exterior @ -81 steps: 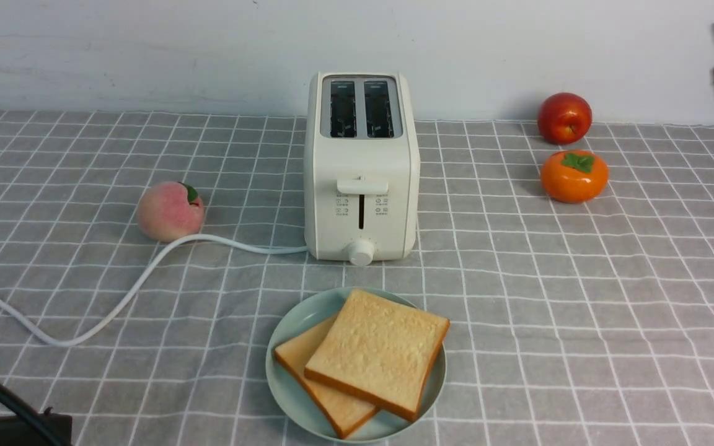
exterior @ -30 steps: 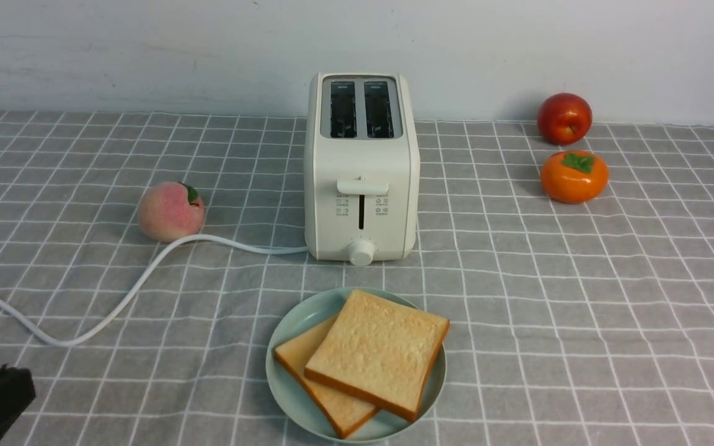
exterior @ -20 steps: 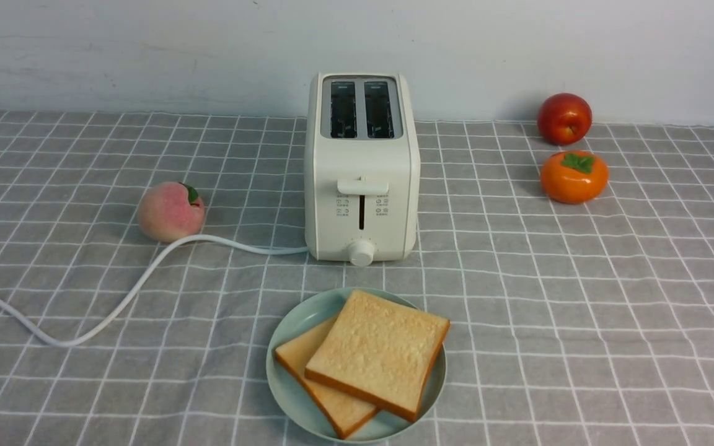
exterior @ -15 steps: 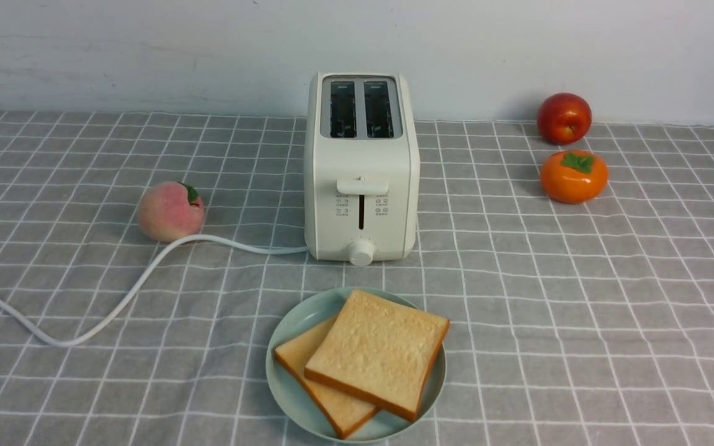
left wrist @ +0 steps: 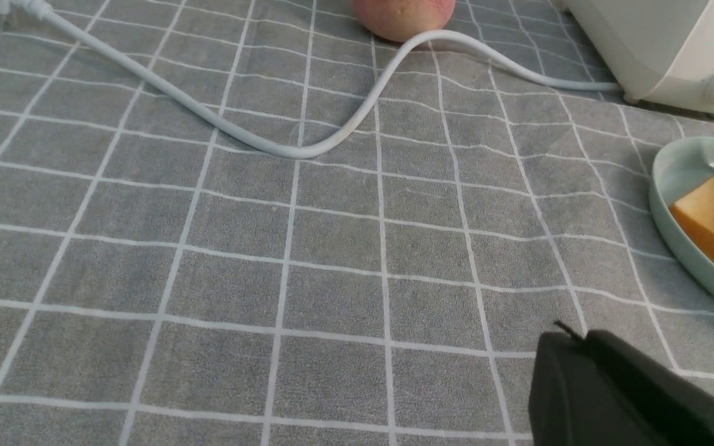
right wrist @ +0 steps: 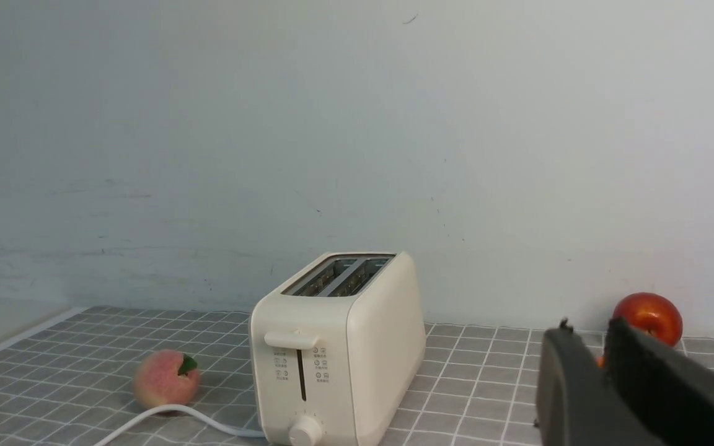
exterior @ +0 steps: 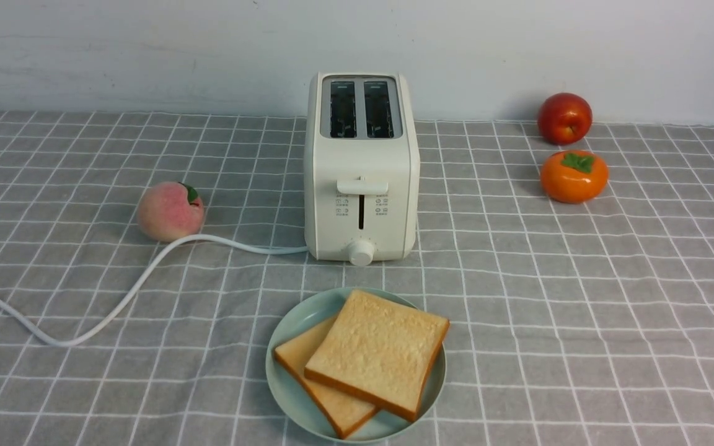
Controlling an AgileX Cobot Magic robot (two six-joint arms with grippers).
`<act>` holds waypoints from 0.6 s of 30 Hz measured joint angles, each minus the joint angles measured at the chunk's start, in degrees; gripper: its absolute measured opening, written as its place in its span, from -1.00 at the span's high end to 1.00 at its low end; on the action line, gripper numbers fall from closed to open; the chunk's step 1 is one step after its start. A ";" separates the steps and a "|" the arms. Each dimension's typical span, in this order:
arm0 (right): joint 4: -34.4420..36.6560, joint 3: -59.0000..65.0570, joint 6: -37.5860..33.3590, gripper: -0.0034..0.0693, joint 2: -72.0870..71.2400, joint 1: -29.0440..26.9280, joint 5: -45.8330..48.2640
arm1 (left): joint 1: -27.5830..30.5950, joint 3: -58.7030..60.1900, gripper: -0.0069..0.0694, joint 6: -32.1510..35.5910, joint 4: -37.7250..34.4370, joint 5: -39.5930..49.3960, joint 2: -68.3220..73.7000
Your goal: Take toasted bread from bread machine on grey coffee table place on plate.
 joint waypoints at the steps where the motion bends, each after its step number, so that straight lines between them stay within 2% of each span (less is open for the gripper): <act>1: 0.00 0.00 0.00 0.65 0.00 0.00 0.00 | 0.00 0.00 0.78 0.00 0.00 0.00 0.00; 10: 0.14 0.00 0.00 0.62 0.00 0.00 -0.11 | 0.00 0.01 0.78 0.00 0.00 0.00 0.00; 13: 3.09 1.26 -0.32 0.61 0.00 0.00 -0.35 | 0.00 0.01 0.78 0.00 0.00 0.00 0.00; 18: 8.12 9.01 -4.67 0.59 0.00 0.00 0.01 | 0.00 0.01 0.78 0.00 0.00 0.05 0.00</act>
